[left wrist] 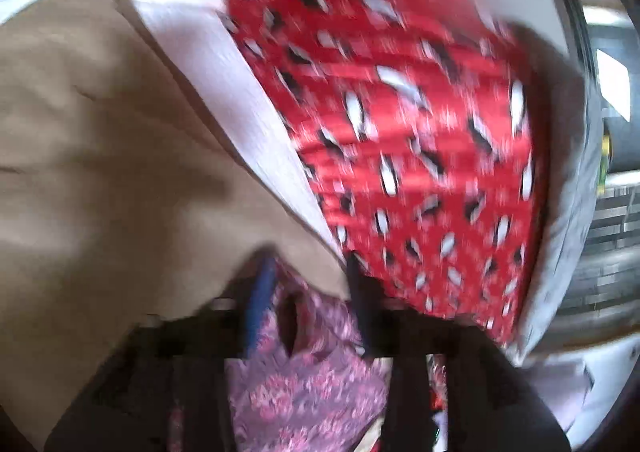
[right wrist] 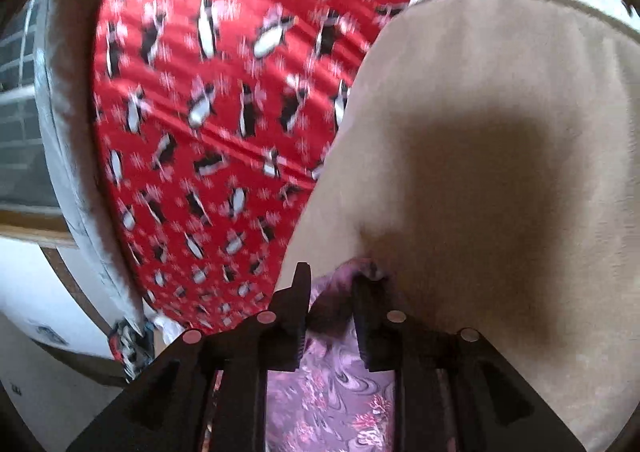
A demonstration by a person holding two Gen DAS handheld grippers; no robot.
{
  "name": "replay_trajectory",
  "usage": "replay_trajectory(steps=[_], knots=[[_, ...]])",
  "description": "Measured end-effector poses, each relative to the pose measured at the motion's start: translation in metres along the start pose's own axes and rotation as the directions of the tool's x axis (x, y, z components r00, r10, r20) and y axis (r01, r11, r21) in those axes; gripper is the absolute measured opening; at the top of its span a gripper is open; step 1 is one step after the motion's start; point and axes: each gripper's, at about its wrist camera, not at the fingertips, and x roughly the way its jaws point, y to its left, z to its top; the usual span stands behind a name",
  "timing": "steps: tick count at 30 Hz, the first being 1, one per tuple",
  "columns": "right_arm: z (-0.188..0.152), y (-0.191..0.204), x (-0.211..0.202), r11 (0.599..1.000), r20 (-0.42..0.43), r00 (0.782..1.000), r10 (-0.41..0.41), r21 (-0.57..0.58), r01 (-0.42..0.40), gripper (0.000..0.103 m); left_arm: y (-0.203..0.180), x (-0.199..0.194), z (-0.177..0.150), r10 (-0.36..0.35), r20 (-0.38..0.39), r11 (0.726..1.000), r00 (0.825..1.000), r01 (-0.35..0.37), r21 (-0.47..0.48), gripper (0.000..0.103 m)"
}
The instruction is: Fold small clothes
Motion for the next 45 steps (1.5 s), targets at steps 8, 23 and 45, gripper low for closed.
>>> replay_trajectory(steps=[8, 23, 45], knots=[[-0.017, 0.006, -0.004, 0.983, -0.124, 0.992, -0.018, -0.181, -0.005, 0.045, -0.01, 0.018, -0.053, 0.07, -0.267, 0.914, 0.961, 0.046, 0.404, 0.043], [-0.004, 0.055, 0.016, 0.959, 0.032, 0.999, -0.014, -0.283, 0.022, 0.05, -0.049, 0.023, -0.04, 0.139, -0.003, 0.935, 0.99, -0.13, 0.331, 0.027], [-0.144, -0.056, -0.071, 0.922, -0.171, 0.97, -0.174, -0.375, 0.1, 0.033, 0.091, -0.035, -0.168, 0.009, -0.269, 0.966, 0.963, 0.061, 0.25, 0.017]])
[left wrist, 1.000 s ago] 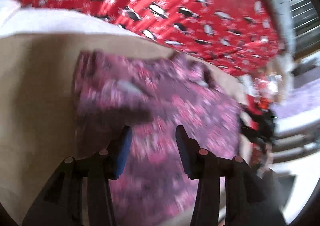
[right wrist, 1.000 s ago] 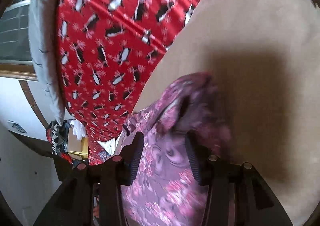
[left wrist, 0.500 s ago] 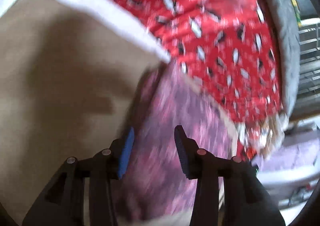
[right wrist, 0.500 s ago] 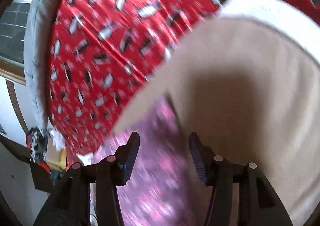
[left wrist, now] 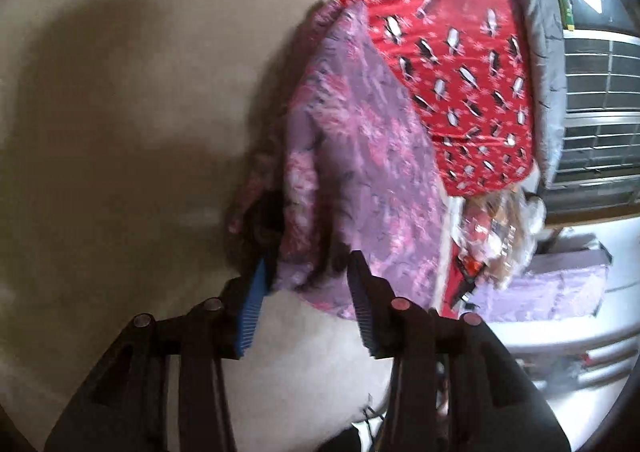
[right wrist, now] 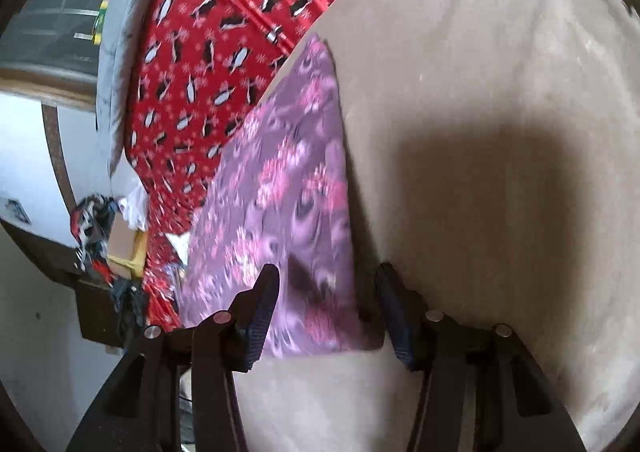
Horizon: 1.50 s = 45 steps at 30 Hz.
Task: Fold small clothes
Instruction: 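Release the folded shirt and open both grippers above it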
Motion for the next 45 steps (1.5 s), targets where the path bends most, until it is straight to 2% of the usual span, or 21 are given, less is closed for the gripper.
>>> replay_trajectory(steps=[1, 4, 6, 9, 13, 16, 20, 21, 23, 24, 25, 27, 30, 31, 34, 36, 37, 38, 39, 43, 45], knots=[[0.001, 0.004, 0.001, 1.0, -0.002, 1.0, -0.006, -0.008, 0.006, 0.009, 0.0, 0.002, 0.002, -0.003, 0.014, 1.0, 1.0, 0.003, -0.014, 0.002], [0.004, 0.018, -0.013, 0.999, 0.057, 0.998, 0.028, -0.022, -0.027, 0.009, -0.001, -0.014, 0.001, -0.025, 0.091, 0.999, 0.996, 0.029, -0.036, 0.002], [0.006, 0.032, -0.03, 0.996, 0.116, 0.992, 0.054, -0.076, -0.046, 0.008, -0.011, -0.026, -0.001, 0.041, 0.12, 0.999, 0.992, -0.044, 0.021, 0.002], [0.008, 0.037, -0.041, 0.994, 0.177, 0.984, 0.002, -0.108, 0.017, 0.007, -0.009, -0.022, 0.001, 0.162, 0.105, 0.985, 0.981, -0.167, 0.037, 0.002], [0.001, 0.009, -0.017, 0.987, 0.117, 0.983, -0.145, -0.056, 0.152, 0.007, 0.012, -0.013, -0.001, 0.238, 0.059, 0.971, 0.969, -0.238, -0.017, 0.002], [-0.004, -0.005, -0.012, 0.985, 0.087, 0.981, -0.171, -0.018, 0.173, 0.007, 0.008, -0.023, -0.004, 0.286, 0.083, 0.958, 0.955, -0.286, -0.003, 0.001], [0.003, 0.005, -0.039, 0.972, 0.191, 0.953, -0.235, 0.026, 0.234, 0.017, -0.019, -0.049, -0.01, 0.207, 0.148, 0.972, 0.967, -0.221, 0.085, 0.002], [0.006, 0.014, -0.048, 0.98, 0.248, 0.949, -0.194, 0.015, 0.196, 0.017, -0.029, -0.053, -0.01, 0.194, 0.172, 0.97, 0.966, -0.215, 0.111, 0.002], [0.011, 0.03, -0.05, 0.988, 0.27, 0.953, -0.135, -0.029, 0.148, 0.022, -0.056, -0.049, -0.008, 0.173, 0.199, 0.962, 0.965, -0.208, 0.176, 0.003], [0.015, 0.044, -0.043, 0.987, 0.256, 0.959, -0.12, -0.073, 0.143, 0.024, -0.07, -0.04, -0.007, 0.181, 0.206, 0.951, 0.962, -0.224, 0.211, 0.011], [0.015, 0.053, -0.036, 0.985, 0.245, 0.963, -0.11, -0.106, 0.139, 0.025, -0.076, -0.034, -0.005, 0.198, 0.209, 0.942, 0.958, -0.245, 0.23, 0.025], [0.012, 0.066, -0.017, 0.976, 0.22, 0.97, -0.103, -0.164, 0.14, 0.025, -0.088, -0.008, -0.001, 0.269, 0.218, 0.907, 0.938, -0.323, 0.271, 0.043], [0.006, 0.061, 0.032, 0.955, 0.083, 0.978, -0.193, -0.211, 0.207, 0.034, -0.076, 0.042, 0.004, 0.432, 0.182, 0.832, 0.883, -0.468, 0.297, 0.044], [0.002, 0.057, 0.046, 0.938, 0.029, 0.97, -0.243, -0.246, 0.243, 0.03, -0.065, 0.059, 0.005, 0.483, 0.139, 0.81, 0.865, -0.501, 0.304, 0.043], [0.016, 0.069, 0.031, 0.938, 0.047, 0.979, -0.197, -0.282, 0.203, 0.031, -0.064, 0.055, 0.001, 0.441, 0.169, 0.81, 0.881, -0.472, 0.348, 0.044], [0.04, 0.068, 0.015, 0.955, 0.114, 0.982, -0.152, -0.237, 0.176, 0.031, -0.068, 0.049, 0.008, 0.39, 0.146, 0.834, 0.909, -0.416, 0.364, 0.044], [0.057, 0.064, 0.006, 0.967, 0.168, 0.976, -0.141, -0.187, 0.172, 0.036, -0.071, 0.044, 0.013, 0.364, 0.154, 0.848, 0.918, -0.396, 0.352, 0.044], [0.073, 0.056, 0.002, 0.979, 0.198, 0.971, -0.135, -0.125, 0.162, 0.047, -0.074, 0.041, 0.019, 0.339, 0.163, 0.862, 0.927, -0.375, 0.342, 0.044], [0.086, 0.046, 0.004, 0.985, 0.2, 0.969, -0.148, -0.056, 0.162, 0.05, -0.077, 0.039, 0.027, 0.317, 0.172, 0.872, 0.933, -0.358, 0.333, 0.044], [0.113, 0.027, 0.042, 0.984, 0.107, 0.979, -0.172, 0.054, 0.167, 0.049, -0.085, 0.046, 0.054, 0.345, 0.198, 0.869, 0.917, -0.392, 0.301, 0.044], [0.118, 0.036, 0.058, 0.989, 0.091, 0.985, -0.146, 0.012, 0.145, 0.039, -0.087, 0.049, 0.069, 0.334, 0.205, 0.878, 0.92, -0.383, 0.289, 0.044]])
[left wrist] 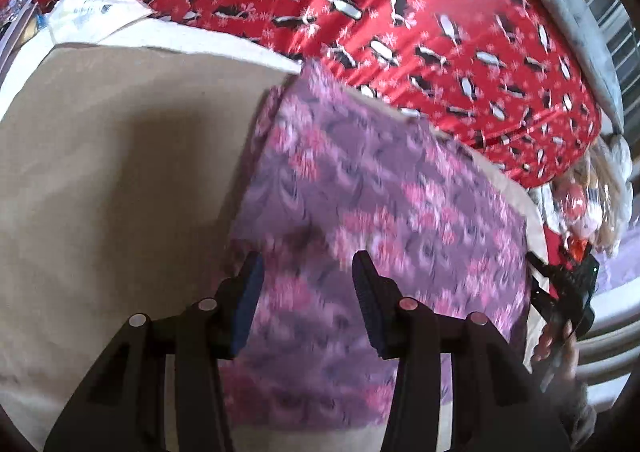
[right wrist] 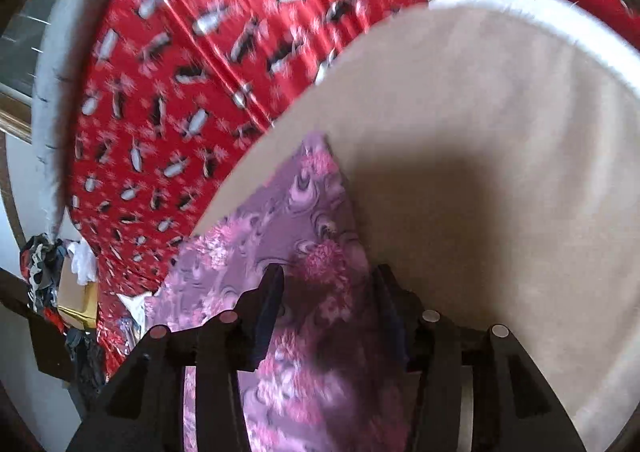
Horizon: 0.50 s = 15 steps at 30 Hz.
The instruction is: Fold small clothes
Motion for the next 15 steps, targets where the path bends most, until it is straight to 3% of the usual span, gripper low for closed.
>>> replay_trajectory(steps=[1, 2, 4, 6, 7, 8, 9, 10, 12, 13, 15], knots=[[0.002, 0.014, 0.004, 0.998, 0.007, 1.0, -0.002, -0.062, 0.003, 0.017, -0.003, 0.0, 0.005, -0.007, 0.012, 1.0, 1.0, 0.007, -0.01, 0.044], [0.005, 0.023, 0.004, 0.993, 0.029, 1.0, -0.007, -0.114, 0.011, 0.008, -0.001, 0.001, 0.01, -0.018, 0.03, 0.999, 0.999, 0.019, -0.026, 0.044], [0.002, 0.03, -0.011, 0.986, 0.131, 0.991, 0.038, -0.165, -0.016, 0.008, 0.004, 0.003, 0.011, -0.008, 0.044, 0.999, 0.999, 0.009, -0.033, 0.044], [0.004, 0.026, -0.017, 0.988, 0.205, 0.978, 0.046, -0.157, -0.013, 0.005, 0.007, 0.015, 0.007, 0.091, 0.037, 0.996, 0.995, -0.091, -0.006, 0.044], [0.005, 0.017, -0.011, 0.991, 0.194, 0.981, 0.015, -0.136, 0.012, 0.004, 0.011, 0.025, 0.005, 0.149, 0.017, 0.989, 0.989, -0.149, 0.006, 0.045], [0.007, 0.005, 0.003, 0.993, 0.123, 0.992, -0.03, -0.108, 0.043, 0.005, 0.02, 0.037, 0.002, 0.175, -0.016, 0.985, 0.985, -0.175, -0.005, 0.047], [0.006, -0.007, 0.016, 0.994, 0.042, 0.996, -0.076, -0.076, 0.079, 0.007, 0.028, 0.037, 0.0, 0.136, -0.005, 0.99, 0.991, -0.136, -0.036, 0.047], [0.005, -0.012, 0.011, 0.997, 0.07, 0.997, -0.042, -0.058, 0.046, 0.006, 0.033, 0.033, 0.0, 0.111, 0.004, 0.992, 0.994, -0.11, -0.063, 0.046], [0.003, -0.006, -0.011, 0.994, 0.154, 0.984, -0.09, -0.042, 0.097, 0.017, 0.038, 0.023, 0.002, 0.073, -0.006, 0.99, 0.997, -0.073, -0.124, 0.044], [0.0, -0.001, -0.024, 0.994, 0.197, 0.977, -0.077, -0.054, 0.09, 0.018, 0.036, 0.019, 0.002, 0.061, 0.0, 0.99, 0.998, -0.061, -0.124, 0.044], [-0.01, 0.01, -0.043, 0.994, 0.241, 0.97, 0.046, -0.103, -0.022, 0.017, 0.024, 0.009, 0.001, 0.035, 0.029, 0.996, 0.999, -0.033, -0.086, 0.044]])
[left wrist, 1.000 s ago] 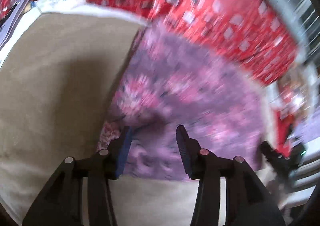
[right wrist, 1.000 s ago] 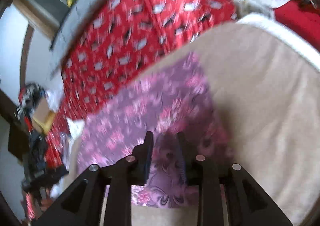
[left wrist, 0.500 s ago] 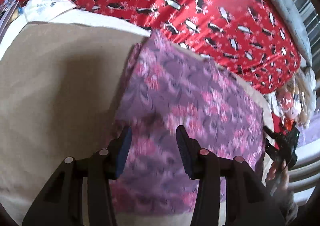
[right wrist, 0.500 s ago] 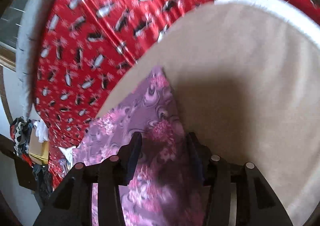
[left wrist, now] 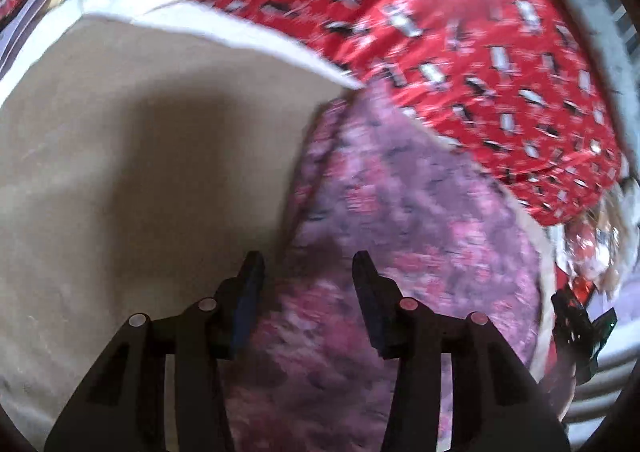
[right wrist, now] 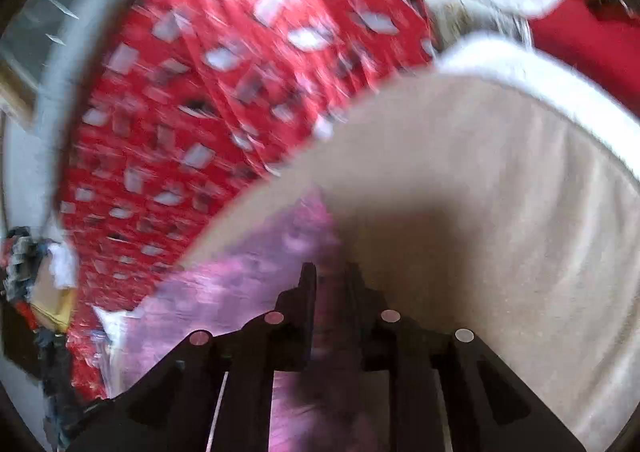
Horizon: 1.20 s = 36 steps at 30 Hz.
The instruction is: Fold small clothes
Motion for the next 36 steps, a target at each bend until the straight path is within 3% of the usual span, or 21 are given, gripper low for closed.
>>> replay_trajectory(steps=[3, 4, 5, 6, 8, 9, 11, 15, 20, 22, 24, 26, 28, 30, 35, 36], knots=[[-0.022, 0.016, -0.01, 0.995, -0.019, 0.997, 0.068, -0.073, -0.07, 0.019, -0.024, 0.003, -0.009, 0.039, 0.013, 0.996, 0.999, -0.04, 0.076, 0.055], [-0.033, 0.014, -0.007, 0.993, -0.048, 0.998, 0.033, -0.115, -0.038, 0.023, -0.03, 0.012, -0.015, 0.077, 0.0, 0.992, 0.997, -0.077, 0.097, 0.058], [-0.044, 0.013, 0.008, 0.989, -0.11, 0.994, -0.022, -0.146, 0.006, 0.036, -0.034, 0.024, -0.02, 0.115, -0.024, 0.987, 0.993, -0.111, 0.117, 0.058], [-0.057, 0.007, 0.026, 0.984, -0.213, 0.973, -0.092, -0.171, 0.056, 0.037, -0.038, 0.03, -0.025, 0.153, -0.021, 0.978, 0.988, -0.148, 0.146, 0.058], [-0.063, 0.016, 0.015, 0.974, -0.134, 0.984, -0.117, -0.208, 0.088, 0.036, -0.046, 0.026, -0.029, 0.192, 0.012, 0.961, 0.981, -0.191, 0.201, 0.059], [-0.061, 0.024, 0.011, 0.976, -0.15, 0.98, -0.135, -0.193, 0.105, 0.039, -0.048, 0.022, -0.027, 0.188, -0.001, 0.96, 0.982, -0.184, 0.212, 0.059], [-0.06, 0.038, 0.001, 0.985, -0.138, 0.989, -0.054, -0.172, 0.03, 0.038, -0.046, 0.013, -0.02, 0.152, -0.017, 0.968, 0.988, -0.146, 0.206, 0.059], [-0.069, 0.076, -0.003, 0.969, -0.122, 0.992, 0.029, -0.238, -0.058, 0.039, -0.025, -0.014, 0.006, 0.073, 0.018, 0.993, 0.997, -0.074, 0.096, 0.059], [-0.098, 0.115, 0.043, 0.927, -0.191, 0.982, 0.002, -0.367, -0.074, 0.038, 0.014, -0.003, 0.035, -0.006, -0.052, 0.999, 0.999, 0.004, -0.036, 0.059], [-0.118, 0.108, 0.068, 0.914, -0.261, 0.961, -0.088, -0.405, -0.027, 0.04, 0.025, 0.01, 0.033, -0.069, -0.108, 0.995, 0.992, 0.06, -0.085, 0.059], [-0.132, 0.104, 0.064, 0.891, -0.155, 0.987, -0.049, -0.454, -0.027, 0.04, 0.03, 0.024, 0.028, -0.151, -0.157, 0.982, 0.976, 0.129, -0.137, 0.059], [-0.134, 0.103, 0.063, 0.89, -0.145, 0.989, -0.043, -0.455, -0.028, 0.04, 0.029, 0.036, 0.02, -0.212, -0.193, 0.97, 0.958, 0.181, -0.165, 0.062], [-0.134, 0.1, 0.064, 0.895, -0.152, 0.988, -0.031, -0.445, -0.04, 0.04, 0.024, 0.037, 0.018, -0.216, -0.178, 0.97, 0.96, 0.191, -0.149, 0.076], [-0.133, 0.098, 0.065, 0.898, -0.153, 0.988, -0.023, -0.438, -0.047, 0.04, 0.015, 0.034, 0.017, -0.238, -0.169, 0.967, 0.956, 0.218, -0.128, 0.084], [-0.132, 0.097, 0.065, 0.898, -0.152, 0.988, -0.02, -0.437, -0.049, 0.04, -0.01, 0.037, 0.008, -0.183, -0.233, 0.982, 0.955, 0.187, -0.002, 0.083], [-0.133, 0.097, 0.065, 0.899, -0.152, 0.988, -0.018, -0.436, -0.051, 0.04, -0.011, 0.035, 0.006, -0.175, -0.236, 0.983, 0.956, 0.184, 0.016, 0.077]])
